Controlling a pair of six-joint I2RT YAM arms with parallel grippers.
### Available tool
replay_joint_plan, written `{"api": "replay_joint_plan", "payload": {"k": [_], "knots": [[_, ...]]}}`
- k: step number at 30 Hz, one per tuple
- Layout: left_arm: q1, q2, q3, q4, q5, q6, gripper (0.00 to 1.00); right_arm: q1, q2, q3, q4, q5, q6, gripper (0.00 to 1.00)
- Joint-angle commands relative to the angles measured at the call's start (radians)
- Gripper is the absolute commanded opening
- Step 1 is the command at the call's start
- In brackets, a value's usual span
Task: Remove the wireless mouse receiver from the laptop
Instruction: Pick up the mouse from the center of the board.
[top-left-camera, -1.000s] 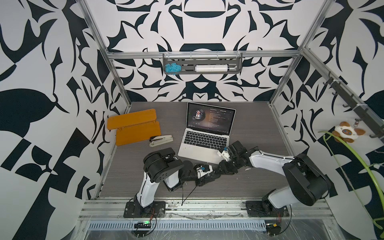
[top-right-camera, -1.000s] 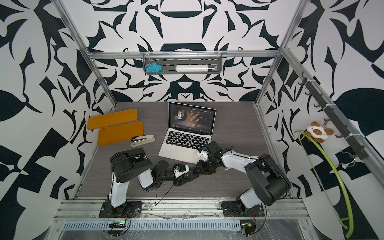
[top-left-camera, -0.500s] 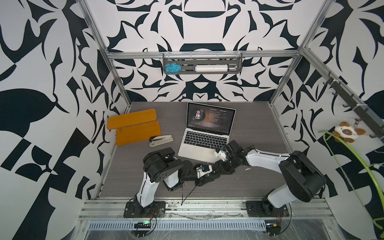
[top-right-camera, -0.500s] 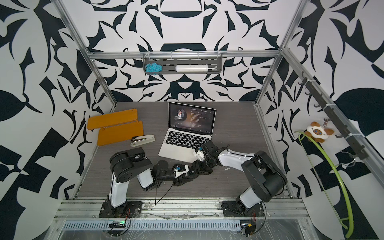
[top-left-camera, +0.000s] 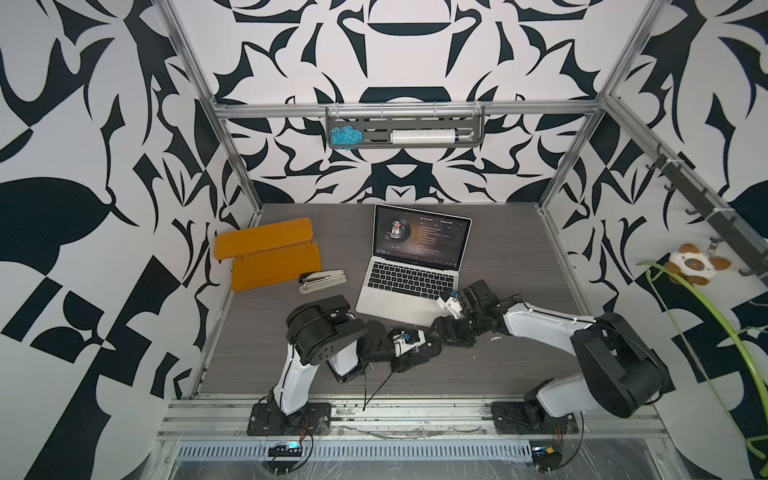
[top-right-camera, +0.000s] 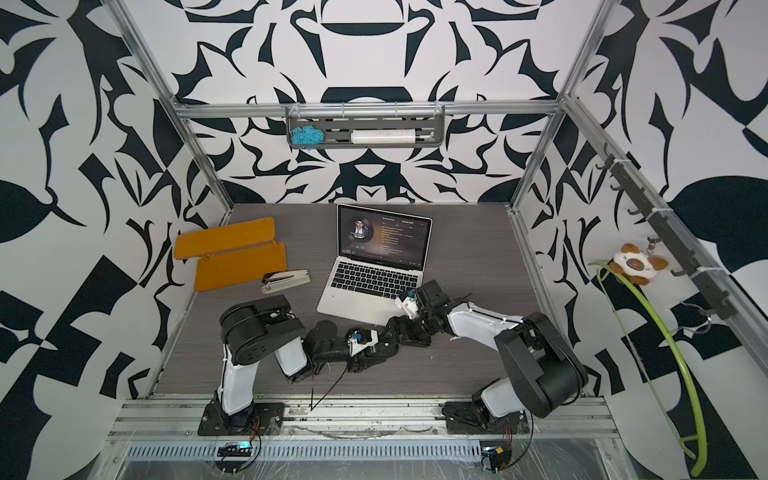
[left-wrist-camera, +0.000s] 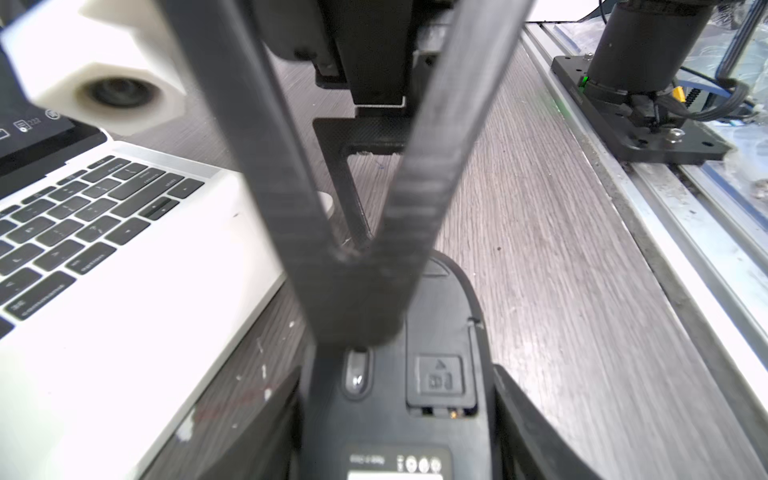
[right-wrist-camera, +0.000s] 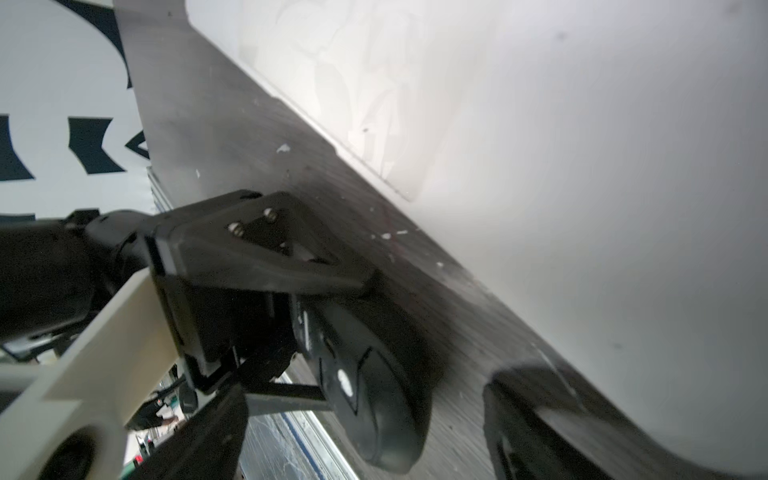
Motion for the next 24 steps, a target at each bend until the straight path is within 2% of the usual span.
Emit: {"api": "replay_joint_plan", "payload": {"k": [1,6,11,15,20,24], "knots": [[-0.009,0.074,-0.027,-0.281,-0.013,0.014,0.37,0.006,0.057,-0.022,-0.072,0.065,-0.008,0.81],[-0.009,0.071,-0.018,-0.308,-0.018,0.019,0.37,0.009,0.053,-0.024,-0.073,0.069,-0.010,0.72],[-0.009,0.067,-0.018,-0.313,-0.021,0.019,0.37,0.025,0.051,-0.003,-0.140,0.123,-0.013,0.55],[-0.009,0.062,-0.020,-0.315,-0.024,0.020,0.37,0.026,0.057,0.014,-0.172,0.167,-0.018,0.54],[-0.009,0.069,-0.017,-0.316,-0.023,0.018,0.37,0.024,0.032,0.037,-0.214,0.204,-0.018,0.61],[-0.009,0.067,-0.014,-0.321,-0.023,0.017,0.37,0.022,-0.008,0.043,-0.235,0.214,-0.013,0.61]]}}
